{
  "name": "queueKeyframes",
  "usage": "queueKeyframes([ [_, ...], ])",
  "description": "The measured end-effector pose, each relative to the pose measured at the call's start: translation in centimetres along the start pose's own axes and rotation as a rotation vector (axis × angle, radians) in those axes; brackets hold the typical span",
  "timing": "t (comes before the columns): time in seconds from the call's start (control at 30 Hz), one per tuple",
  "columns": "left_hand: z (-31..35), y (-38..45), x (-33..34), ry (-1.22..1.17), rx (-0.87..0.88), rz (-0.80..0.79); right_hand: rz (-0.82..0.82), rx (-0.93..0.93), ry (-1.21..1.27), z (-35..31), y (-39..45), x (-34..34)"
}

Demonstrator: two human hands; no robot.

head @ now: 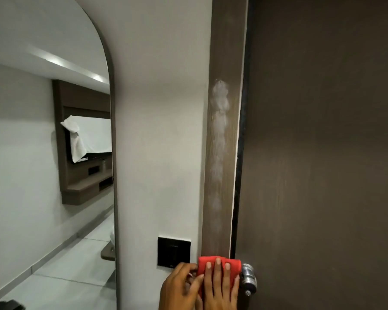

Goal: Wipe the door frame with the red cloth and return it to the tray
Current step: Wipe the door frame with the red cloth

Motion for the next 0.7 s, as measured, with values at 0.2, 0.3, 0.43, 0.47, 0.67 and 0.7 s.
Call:
queueKeyframes([
  [0.2,4.9,6.0,-5.3,0.169,0.485,0.306,0.153,0.031,-0.009,0.2,4.7,-0.1],
  [0.3,7.9,10.3,-7.2,0.182,0.547,0.34,0.201,-0.021,0.022,-0.7,8.2,-2.9],
  [0.43,11.3,15.0,-8.1,0.278,0.607,0.369,0.356,-0.045,0.075,-2.6,18.5,-12.6],
  [0.47,12.1,16.0,-8.0,0.302,0.612,0.382,0.419,-0.044,0.07,-2.9,22.1,-16.0],
  [0.67,18.1,20.1,-7.3,0.296,0.676,0.477,0.572,-0.039,0.018,-4.4,42.9,-33.6],
  [0.7,19.0,20.5,-7.1,0.3,0.687,0.48,0.569,-0.025,0.01,-4.4,44.5,-34.9],
])
Point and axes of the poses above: each hand's wrist, its own y-axis towards the middle knuckle, its own x-axis out of the palm, z = x × y, the point moved 7 cm from there along y, towards the middle knuckle, and after that the axes turned 4 degrees about z, right-handed, at the moved point
